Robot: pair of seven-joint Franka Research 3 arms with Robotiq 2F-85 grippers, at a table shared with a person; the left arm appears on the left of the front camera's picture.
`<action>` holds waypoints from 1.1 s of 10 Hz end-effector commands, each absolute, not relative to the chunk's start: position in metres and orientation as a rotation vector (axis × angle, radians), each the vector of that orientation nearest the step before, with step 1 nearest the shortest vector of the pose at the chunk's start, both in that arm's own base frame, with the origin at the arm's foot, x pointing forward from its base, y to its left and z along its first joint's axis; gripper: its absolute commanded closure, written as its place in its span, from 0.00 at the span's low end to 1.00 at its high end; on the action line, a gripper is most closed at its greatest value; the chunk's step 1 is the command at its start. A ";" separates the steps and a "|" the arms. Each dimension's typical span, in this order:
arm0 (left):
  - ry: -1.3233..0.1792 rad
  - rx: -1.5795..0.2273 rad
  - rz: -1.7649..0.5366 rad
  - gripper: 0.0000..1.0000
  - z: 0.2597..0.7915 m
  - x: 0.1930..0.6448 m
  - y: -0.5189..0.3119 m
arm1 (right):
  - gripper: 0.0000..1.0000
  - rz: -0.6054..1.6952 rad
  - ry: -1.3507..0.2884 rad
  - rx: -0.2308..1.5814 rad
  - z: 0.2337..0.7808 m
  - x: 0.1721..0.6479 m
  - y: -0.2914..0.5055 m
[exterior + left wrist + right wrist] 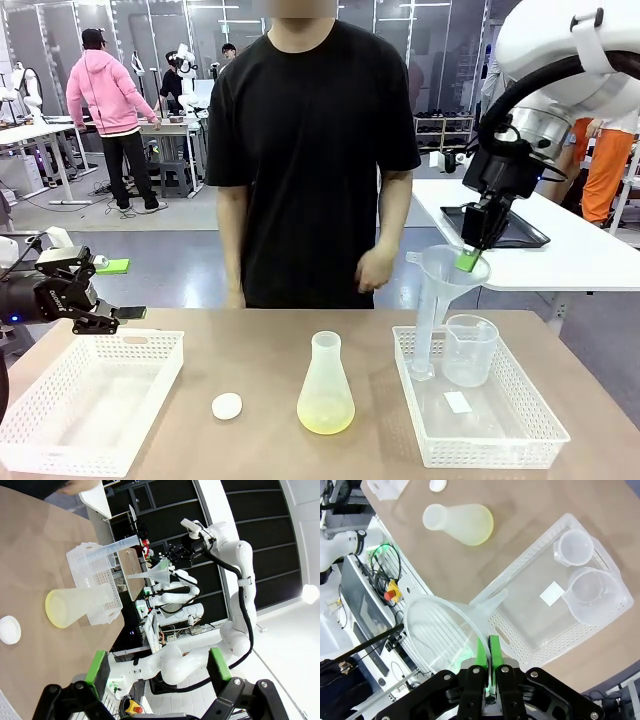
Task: Prepare the solutions needed for the experiment.
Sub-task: Once the solution is in the Big flask , pick up the Plastic Funnel and place it back into the right Organizing basket.
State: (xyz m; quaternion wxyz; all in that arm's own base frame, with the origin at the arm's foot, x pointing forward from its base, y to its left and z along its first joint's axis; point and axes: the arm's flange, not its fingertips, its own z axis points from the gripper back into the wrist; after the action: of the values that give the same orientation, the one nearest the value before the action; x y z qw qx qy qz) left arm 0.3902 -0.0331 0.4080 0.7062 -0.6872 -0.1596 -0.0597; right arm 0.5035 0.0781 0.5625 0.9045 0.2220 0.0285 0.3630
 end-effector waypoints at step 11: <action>-0.345 -1.538 -0.140 0.00 0.410 0.389 -0.033 | 0.96 0.654 0.170 0.418 0.506 0.476 0.027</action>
State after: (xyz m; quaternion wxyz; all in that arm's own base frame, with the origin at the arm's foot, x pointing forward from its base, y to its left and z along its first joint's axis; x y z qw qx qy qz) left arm 0.3902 -0.0332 0.4080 0.7062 -0.6872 -0.1596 -0.0597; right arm 0.4899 0.0281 0.5135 0.9205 0.2065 0.0856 0.3205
